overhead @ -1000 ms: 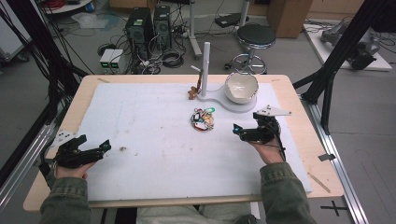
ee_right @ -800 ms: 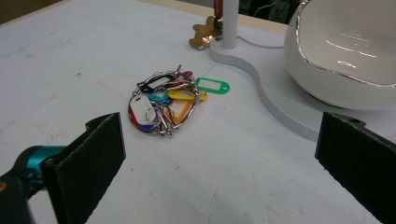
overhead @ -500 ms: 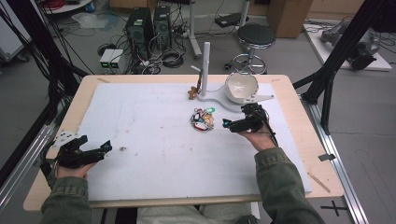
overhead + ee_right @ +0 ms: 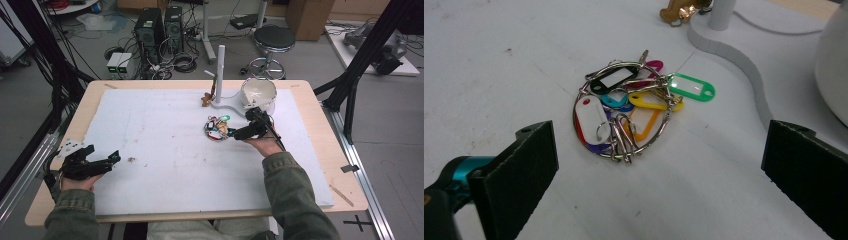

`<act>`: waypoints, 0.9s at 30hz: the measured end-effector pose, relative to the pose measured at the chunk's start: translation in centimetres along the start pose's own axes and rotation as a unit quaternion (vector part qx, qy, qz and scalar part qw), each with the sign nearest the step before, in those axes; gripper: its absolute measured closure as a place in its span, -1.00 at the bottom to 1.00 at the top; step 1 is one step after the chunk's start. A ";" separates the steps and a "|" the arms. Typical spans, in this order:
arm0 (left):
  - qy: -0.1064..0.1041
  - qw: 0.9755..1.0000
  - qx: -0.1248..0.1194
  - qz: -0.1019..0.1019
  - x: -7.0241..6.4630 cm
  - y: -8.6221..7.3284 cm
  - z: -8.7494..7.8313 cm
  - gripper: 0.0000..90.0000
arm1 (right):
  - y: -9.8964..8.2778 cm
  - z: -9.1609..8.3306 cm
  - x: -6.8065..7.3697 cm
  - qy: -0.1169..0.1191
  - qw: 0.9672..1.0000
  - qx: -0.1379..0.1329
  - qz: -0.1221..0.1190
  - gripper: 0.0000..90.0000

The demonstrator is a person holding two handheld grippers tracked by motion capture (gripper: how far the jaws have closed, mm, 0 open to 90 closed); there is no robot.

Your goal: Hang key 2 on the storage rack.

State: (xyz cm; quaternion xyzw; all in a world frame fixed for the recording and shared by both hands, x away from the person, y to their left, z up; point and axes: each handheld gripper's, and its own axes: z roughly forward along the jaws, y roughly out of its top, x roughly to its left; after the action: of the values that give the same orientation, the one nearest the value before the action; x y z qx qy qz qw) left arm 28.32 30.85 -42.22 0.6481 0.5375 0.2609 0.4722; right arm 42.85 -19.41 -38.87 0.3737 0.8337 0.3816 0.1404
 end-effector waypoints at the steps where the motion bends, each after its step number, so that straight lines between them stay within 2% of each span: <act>1: 0.000 1.000 0.000 0.000 0.0 0.0 0.0 -0.96 | 0.1 0.2 0.1 0.001 1.000 0.001 -0.003 -0.98; 13: -0.004 1.000 0.004 0.004 0.0 0.0 0.1 -0.96 | 1.2 2.8 0.9 0.015 0.999 0.036 -0.020 -0.98; 19: -0.003 1.000 0.004 0.006 0.0 0.0 0.2 -0.96 | 1.0 3.9 1.1 0.020 0.998 0.054 -0.019 -0.98; 24: -0.003 1.000 0.003 0.006 0.0 0.0 0.2 -0.96 | 0.8 4.8 1.2 0.023 0.998 0.061 -0.026 -0.97; 27: -0.004 1.000 0.006 0.007 -0.1 0.0 0.3 -0.96 | 0.8 5.2 1.5 0.026 0.997 0.057 -0.035 -0.90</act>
State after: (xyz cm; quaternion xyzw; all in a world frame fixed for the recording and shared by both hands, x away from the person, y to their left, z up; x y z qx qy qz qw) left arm 28.54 30.69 -42.31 0.6555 0.5326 0.2589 0.4686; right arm 44.95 -15.16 -41.69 0.3417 0.8700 0.3378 0.1100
